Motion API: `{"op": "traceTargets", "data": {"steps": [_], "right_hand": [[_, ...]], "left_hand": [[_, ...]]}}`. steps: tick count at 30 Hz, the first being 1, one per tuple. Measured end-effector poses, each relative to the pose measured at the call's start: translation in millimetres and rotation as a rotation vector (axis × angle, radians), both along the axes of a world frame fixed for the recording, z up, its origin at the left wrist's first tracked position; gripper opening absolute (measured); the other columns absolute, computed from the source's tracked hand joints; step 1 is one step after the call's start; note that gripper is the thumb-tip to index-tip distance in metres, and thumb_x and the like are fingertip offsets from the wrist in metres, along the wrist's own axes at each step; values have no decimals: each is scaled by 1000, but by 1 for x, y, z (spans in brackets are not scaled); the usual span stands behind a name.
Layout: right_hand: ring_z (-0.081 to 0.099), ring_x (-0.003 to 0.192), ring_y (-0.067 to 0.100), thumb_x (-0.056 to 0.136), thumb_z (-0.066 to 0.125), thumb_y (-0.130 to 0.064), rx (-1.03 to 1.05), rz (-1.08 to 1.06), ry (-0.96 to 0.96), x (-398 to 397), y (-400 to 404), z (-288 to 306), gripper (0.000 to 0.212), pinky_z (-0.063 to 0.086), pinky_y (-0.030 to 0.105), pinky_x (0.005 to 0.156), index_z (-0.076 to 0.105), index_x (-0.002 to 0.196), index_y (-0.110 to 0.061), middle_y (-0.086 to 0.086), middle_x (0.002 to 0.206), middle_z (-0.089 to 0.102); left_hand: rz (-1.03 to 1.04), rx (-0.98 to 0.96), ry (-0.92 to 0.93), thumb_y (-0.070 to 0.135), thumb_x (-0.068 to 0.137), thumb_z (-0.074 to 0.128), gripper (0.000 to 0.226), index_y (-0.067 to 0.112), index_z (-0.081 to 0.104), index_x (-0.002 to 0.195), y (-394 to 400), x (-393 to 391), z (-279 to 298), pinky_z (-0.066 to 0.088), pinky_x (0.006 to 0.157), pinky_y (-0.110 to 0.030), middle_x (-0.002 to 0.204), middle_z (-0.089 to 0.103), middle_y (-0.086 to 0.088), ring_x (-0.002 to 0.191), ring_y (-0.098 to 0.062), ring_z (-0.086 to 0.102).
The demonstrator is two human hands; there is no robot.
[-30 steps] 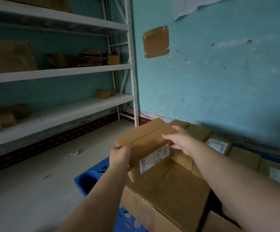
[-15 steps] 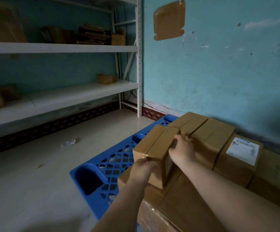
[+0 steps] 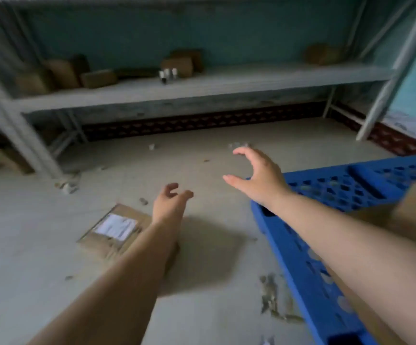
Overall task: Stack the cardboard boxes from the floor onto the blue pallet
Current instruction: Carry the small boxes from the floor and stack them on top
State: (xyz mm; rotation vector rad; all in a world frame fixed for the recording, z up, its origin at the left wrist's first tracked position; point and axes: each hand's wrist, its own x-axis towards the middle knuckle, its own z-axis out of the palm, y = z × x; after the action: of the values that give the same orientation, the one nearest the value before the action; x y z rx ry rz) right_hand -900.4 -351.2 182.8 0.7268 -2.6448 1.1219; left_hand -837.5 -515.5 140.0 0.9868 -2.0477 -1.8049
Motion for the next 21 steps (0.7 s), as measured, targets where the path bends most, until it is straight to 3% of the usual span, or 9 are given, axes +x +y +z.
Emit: {"op": "traceTargets", "data": {"steps": [5,8,13,15,17,19,21], "right_hand": [[50,118,20,66,76,-43,-3,341,-289,102,-167,-73,64,39,36,98,52,122,-22,1,127,54],[47,121,21,62,77,-49,62,539,-481,182,-242,-118,74,39,36,100,48,126,-23,2,133,51],[40,127,24,65,72,-54,302,746,-640,286,-307,-183,83,37,40,103,37,134,-25,4,140,40],[37,130,27,68,72,-51,466,787,-730,319,-313,-215,88,37,43,104,30,139,-22,7,145,34],[34,133,30,73,69,-47,657,807,-844,349,-303,-248,91,37,44,105,20,145,-20,9,149,29],[35,133,30,78,66,-43,766,815,-976,371,-286,-276,89,36,41,104,15,146,-19,9,149,30],[37,131,29,80,64,-42,749,798,-1102,381,-271,-292,86,36,39,105,14,146,-18,10,147,33]], "left_hand": [[393,-167,-79,12,82,60,43,13,51,124,-162,162,-38,43,59,-19,123,57,-15,85,-23,51],[573,-200,-198,11,82,63,47,11,50,127,-214,266,-70,44,82,-32,127,54,-18,100,-29,54],[820,-144,-455,29,73,68,64,12,47,130,-235,394,-134,42,87,-35,126,54,-15,102,-29,52],[862,-20,-587,33,73,68,72,5,40,134,-224,422,-166,41,92,-40,131,49,-18,114,-34,49],[878,237,-722,36,78,67,76,4,32,137,-204,437,-196,37,98,-49,139,40,-20,123,-38,42],[876,542,-718,43,79,64,77,7,30,138,-184,436,-215,34,100,-53,134,40,-19,121,-36,41],[872,634,-679,41,77,65,72,8,34,133,-172,424,-222,36,97,-48,123,46,-17,111,-34,45]]}}
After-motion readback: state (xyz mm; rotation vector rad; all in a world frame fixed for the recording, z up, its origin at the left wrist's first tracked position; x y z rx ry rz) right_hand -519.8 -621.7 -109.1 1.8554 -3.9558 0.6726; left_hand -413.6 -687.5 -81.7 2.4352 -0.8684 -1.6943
